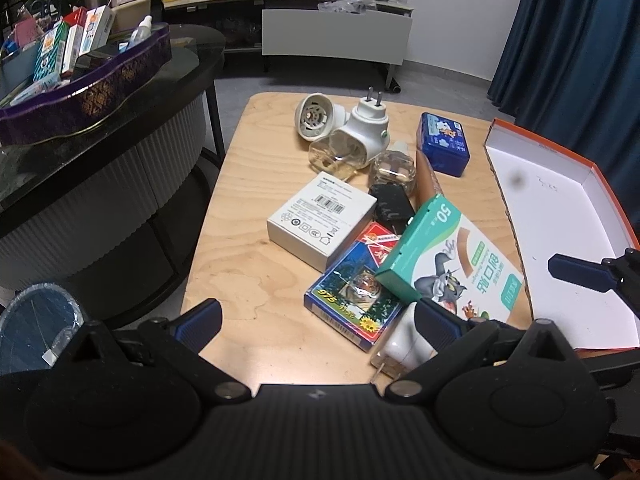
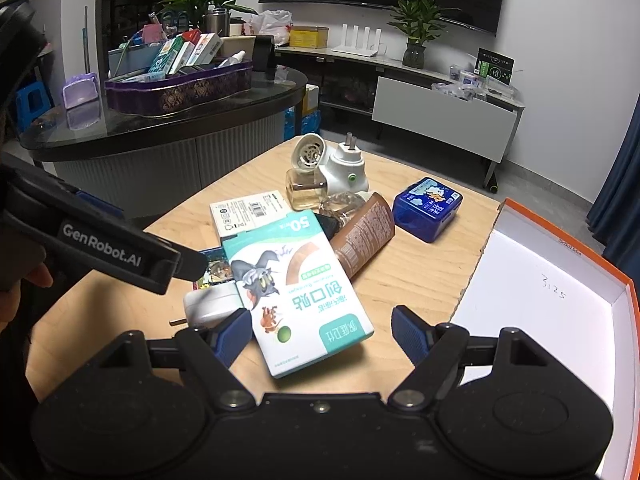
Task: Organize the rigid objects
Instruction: 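Move the right tool toward the green-and-white bandage box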
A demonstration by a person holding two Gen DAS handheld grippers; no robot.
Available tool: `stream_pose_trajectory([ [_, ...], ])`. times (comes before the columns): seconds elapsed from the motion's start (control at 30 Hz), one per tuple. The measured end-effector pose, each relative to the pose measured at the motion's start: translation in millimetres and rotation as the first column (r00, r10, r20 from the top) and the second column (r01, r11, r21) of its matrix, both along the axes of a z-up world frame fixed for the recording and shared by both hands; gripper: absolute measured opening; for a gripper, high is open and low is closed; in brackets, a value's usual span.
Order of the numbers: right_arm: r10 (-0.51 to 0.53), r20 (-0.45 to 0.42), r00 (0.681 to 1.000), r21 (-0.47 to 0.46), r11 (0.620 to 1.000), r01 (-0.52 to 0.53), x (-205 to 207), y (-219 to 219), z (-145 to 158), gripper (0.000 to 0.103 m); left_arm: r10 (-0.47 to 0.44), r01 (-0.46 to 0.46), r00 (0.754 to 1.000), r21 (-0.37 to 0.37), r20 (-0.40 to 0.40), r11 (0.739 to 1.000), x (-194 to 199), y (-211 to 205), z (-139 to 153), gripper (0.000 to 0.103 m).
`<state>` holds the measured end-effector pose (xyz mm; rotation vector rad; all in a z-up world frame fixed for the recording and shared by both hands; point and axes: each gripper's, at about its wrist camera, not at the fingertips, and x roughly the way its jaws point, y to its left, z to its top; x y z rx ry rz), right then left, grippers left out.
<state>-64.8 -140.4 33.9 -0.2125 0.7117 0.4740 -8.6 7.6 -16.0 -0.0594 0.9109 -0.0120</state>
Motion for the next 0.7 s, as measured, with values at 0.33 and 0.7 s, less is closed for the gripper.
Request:
stream_pose_trajectory([
  [0.33, -0.007, 0.001, 1.0, 0.001, 1.0, 0.007, 1.2, -3.1, 1.8, 0.09, -0.031, 0.031, 1.0, 0.001, 0.0, 1.0, -0.5, -7.9, -0.3, 0.103],
  [0.7, 0.008, -0.002, 1.0, -0.009, 1.0, -0.008, 1.5, -0.1, 1.2, 0.09, -0.018, 0.019, 1.0, -0.01, 0.009, 1.0, 0.0, -2.7, 2.3, 0.103],
])
